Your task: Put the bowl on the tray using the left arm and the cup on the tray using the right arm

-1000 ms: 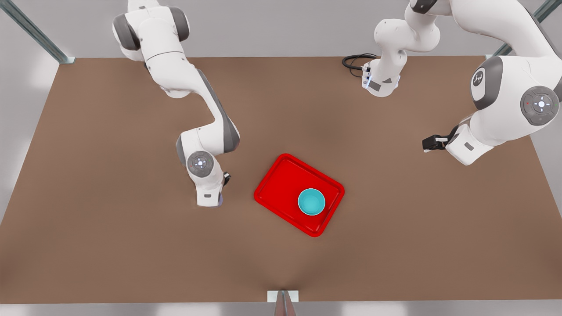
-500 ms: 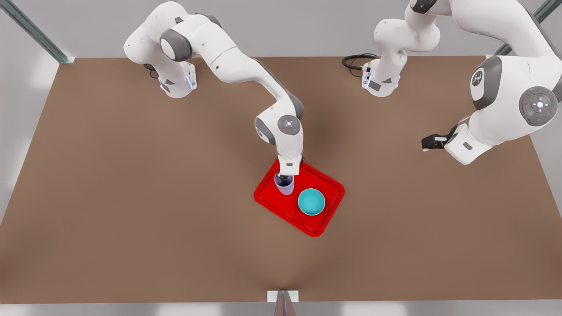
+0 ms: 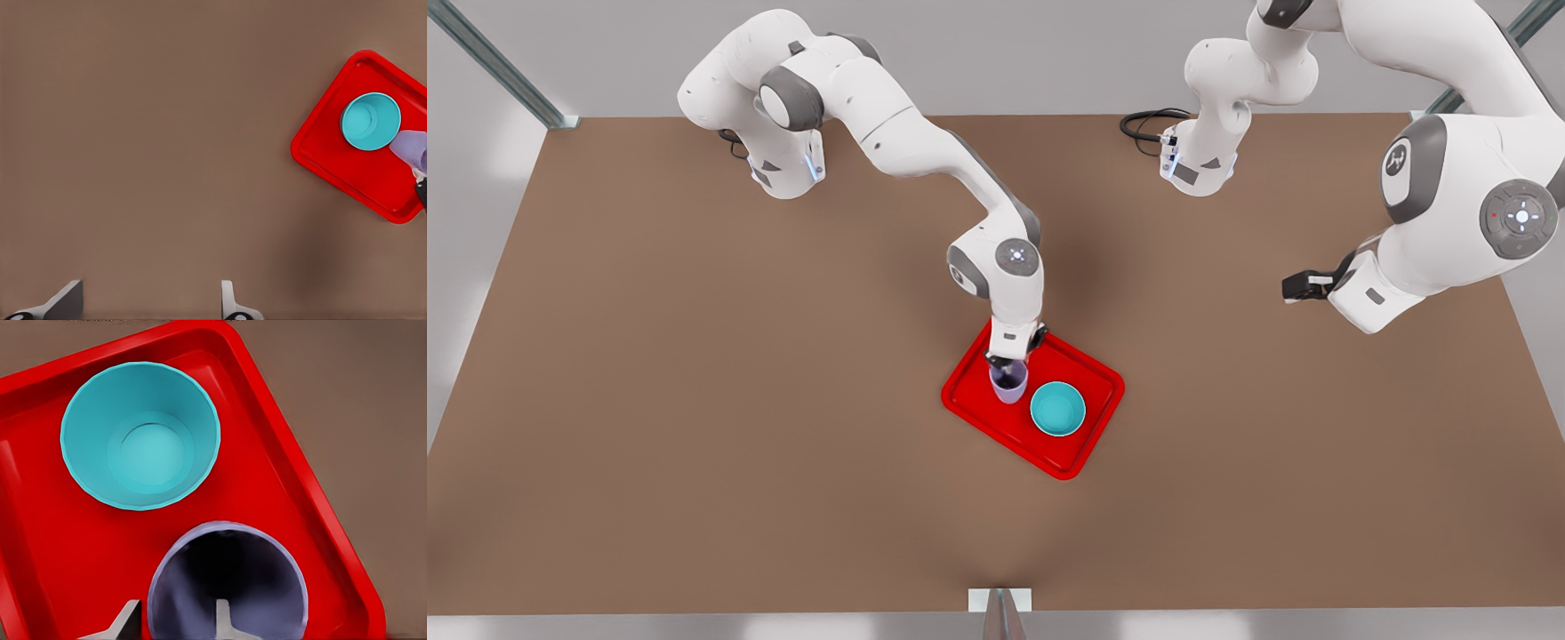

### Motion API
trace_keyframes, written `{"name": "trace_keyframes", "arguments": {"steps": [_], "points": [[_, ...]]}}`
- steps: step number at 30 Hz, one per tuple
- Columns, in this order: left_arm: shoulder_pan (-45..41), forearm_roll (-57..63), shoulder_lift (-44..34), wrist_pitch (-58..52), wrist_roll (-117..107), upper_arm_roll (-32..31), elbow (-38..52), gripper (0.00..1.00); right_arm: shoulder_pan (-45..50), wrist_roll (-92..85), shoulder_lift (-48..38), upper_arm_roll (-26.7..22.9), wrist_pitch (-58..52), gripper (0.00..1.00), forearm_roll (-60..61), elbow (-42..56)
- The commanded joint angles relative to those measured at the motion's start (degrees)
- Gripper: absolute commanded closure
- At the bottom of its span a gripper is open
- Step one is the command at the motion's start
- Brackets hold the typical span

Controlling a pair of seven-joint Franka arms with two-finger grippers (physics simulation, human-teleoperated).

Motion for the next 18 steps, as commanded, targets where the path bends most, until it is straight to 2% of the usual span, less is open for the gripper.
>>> {"name": "trace_keyframes", "arguments": {"steps": [1,7,9,10,12,14,15,16,18], "points": [[0.0,0.0,-0.1,-0.7,0.1,0.0,0.0,0.0,0.0,5.4,-0.2,0.4,0.6,0.0,3.4,0.0],[0.0,0.0,-0.1,-0.7,0.1,0.0,0.0,0.0,-0.1,5.9,-0.9,0.8,0.4,0.0,3.7,0.6],[0.0,0.0,-0.1,-0.7,0.0,0.0,0.0,0.0,-1.6,5.9,-4.6,2.4,-3.6,0.0,3.8,0.6],[0.0,0.0,-0.1,-0.7,0.0,0.0,0.0,0.0,-3.8,5.9,-8.5,4.0,-9.6,0.0,3.8,0.6],[0.1,0.0,-0.1,-0.6,0.3,0.0,0.0,0.0,-9.2,5.8,-17.6,4.1,-29.3,0.0,3.8,0.6],[0.1,0.1,-0.1,-0.7,0.3,0.0,-0.1,0.0,-23.6,0.9,-25.0,4.3,-54.5,0.0,2.2,0.3],[0.1,0.1,-0.1,-1.1,0.3,0.0,-0.1,0.0,-32.7,-15.8,-28.0,3.6,-57.2,0.0,-3.9,-0.8],[0.1,0.1,-0.1,-1.1,0.2,0.0,-0.1,0.0,-36.9,-23.6,-30.4,0.0,-59.4,0.0,-5.9,-2.0],[0.1,0.1,-0.1,-1.1,0.2,0.0,-0.1,0.0,-40.0,-26.8,-34.9,-0.4,-61.6,0.0,-9.4,-1.8]]}}
